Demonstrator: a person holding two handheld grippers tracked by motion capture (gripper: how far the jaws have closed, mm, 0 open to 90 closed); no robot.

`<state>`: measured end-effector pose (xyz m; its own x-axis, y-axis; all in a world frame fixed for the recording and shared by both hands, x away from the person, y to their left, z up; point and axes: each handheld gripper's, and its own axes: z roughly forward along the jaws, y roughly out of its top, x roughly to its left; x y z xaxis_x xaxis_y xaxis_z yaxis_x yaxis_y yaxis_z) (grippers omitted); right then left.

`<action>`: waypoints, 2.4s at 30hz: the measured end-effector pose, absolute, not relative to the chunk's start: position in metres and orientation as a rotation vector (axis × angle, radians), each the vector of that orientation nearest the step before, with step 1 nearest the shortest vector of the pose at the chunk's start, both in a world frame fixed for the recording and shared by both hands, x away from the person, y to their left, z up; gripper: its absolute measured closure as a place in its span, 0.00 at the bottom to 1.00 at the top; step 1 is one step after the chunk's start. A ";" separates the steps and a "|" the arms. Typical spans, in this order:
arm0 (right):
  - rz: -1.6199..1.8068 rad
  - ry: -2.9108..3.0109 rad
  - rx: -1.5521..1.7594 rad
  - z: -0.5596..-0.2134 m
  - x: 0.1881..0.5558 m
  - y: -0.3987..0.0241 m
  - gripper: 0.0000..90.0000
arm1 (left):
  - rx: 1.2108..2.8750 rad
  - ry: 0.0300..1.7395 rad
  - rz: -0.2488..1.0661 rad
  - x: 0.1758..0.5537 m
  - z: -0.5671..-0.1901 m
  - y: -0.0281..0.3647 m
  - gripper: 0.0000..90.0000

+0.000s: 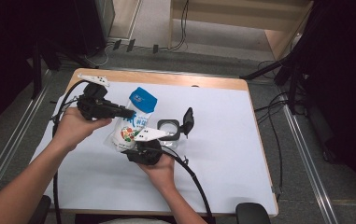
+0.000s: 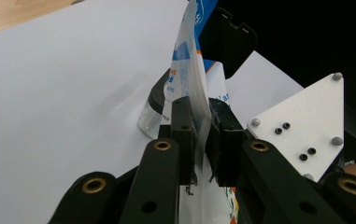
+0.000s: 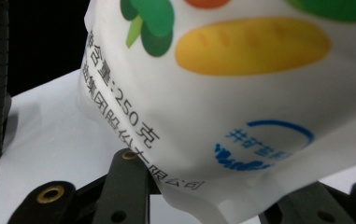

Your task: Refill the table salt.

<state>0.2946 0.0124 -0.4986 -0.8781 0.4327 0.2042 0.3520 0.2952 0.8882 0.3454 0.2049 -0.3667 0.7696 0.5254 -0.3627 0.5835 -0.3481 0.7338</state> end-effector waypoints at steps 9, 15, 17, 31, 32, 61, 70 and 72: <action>1.591 2.411 0.720 -0.502 0.283 0.010 0.64 | 2.056 0.803 -0.115 0.349 -0.373 0.192 1.00; 1.589 2.418 0.771 -0.505 0.281 0.007 0.66 | 2.077 0.799 -0.131 0.353 -0.377 0.184 1.00; 1.590 2.419 0.786 -0.506 0.282 0.007 0.67 | 2.077 0.803 -0.136 0.354 -0.378 0.182 1.00; 1.618 2.437 0.869 -0.513 0.285 0.002 0.68 | 2.090 0.804 -0.195 0.364 -0.387 0.170 1.00; 1.617 2.437 0.873 -0.513 0.285 0.002 0.68 | 2.098 0.806 -0.188 0.365 -0.388 0.169 1.00; 1.695 2.468 1.019 -0.513 0.291 -0.002 0.67 | 2.142 0.815 -0.235 0.383 -0.398 0.149 0.99; 1.746 2.459 1.056 -0.513 0.293 -0.004 0.69 | 2.150 0.806 -0.216 0.382 -0.400 0.146 0.97; 1.753 2.453 1.059 -0.512 0.294 -0.005 0.69 | 2.151 0.808 -0.219 0.383 -0.400 0.146 0.96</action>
<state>0.2936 -0.0045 -0.5117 -0.7791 0.4789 0.4047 0.5381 0.1794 0.8236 0.3828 0.1462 -0.3997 0.7801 0.4751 -0.4071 0.6157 -0.4676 0.6343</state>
